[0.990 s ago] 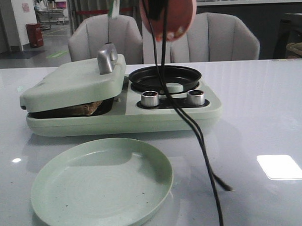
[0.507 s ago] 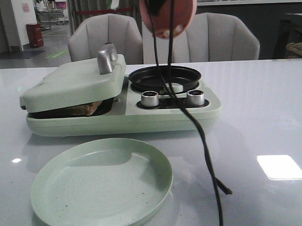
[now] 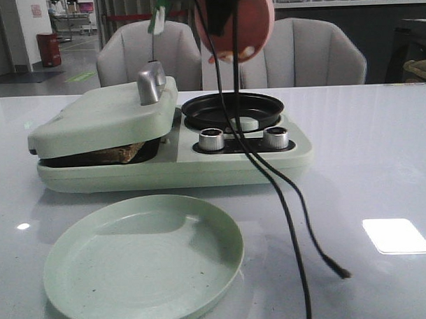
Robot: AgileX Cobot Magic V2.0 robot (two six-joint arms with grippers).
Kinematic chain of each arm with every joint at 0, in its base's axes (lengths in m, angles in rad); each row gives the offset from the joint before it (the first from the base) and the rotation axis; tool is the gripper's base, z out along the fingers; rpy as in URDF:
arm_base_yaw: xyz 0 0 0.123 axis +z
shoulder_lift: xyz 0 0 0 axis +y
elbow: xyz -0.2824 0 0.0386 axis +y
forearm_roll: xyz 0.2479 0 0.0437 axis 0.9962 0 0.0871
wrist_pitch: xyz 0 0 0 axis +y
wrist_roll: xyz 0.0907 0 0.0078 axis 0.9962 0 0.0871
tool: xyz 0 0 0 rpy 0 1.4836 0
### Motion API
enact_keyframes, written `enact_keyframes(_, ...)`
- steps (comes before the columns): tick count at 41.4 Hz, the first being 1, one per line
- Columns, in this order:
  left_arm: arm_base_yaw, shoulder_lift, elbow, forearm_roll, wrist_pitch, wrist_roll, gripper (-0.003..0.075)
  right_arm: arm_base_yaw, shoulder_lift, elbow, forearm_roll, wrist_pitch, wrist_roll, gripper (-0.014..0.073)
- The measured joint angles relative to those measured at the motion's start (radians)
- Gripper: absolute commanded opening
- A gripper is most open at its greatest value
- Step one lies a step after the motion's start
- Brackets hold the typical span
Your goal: Make breakfast with bread and shrimp
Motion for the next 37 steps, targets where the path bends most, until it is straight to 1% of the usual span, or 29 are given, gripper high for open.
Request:
enact_keyframes(9,0.0,0.0,0.0,0.0,-0.013,0.0,0.0098,0.004,-0.009,-0.019,0.002,-0.006,-0.007,0.0045)
enact_keyframes(21,0.0,0.0,0.0,0.0,-0.03,0.0,0.0098,0.008,-0.04,-0.165,0.003,-0.029,-0.027,0.0045)
enact_keyframes(31,0.0,0.0,0.0,0.0,-0.036,0.0,0.0098,0.007,-0.048,-0.196,-0.003,-0.043,-0.039,0.0045)
enact_keyframes(37,0.0,0.0,0.0,0.0,-0.037,0.0,0.0098,0.007,-0.046,-0.244,0.0,-0.057,-0.043,0.0045)
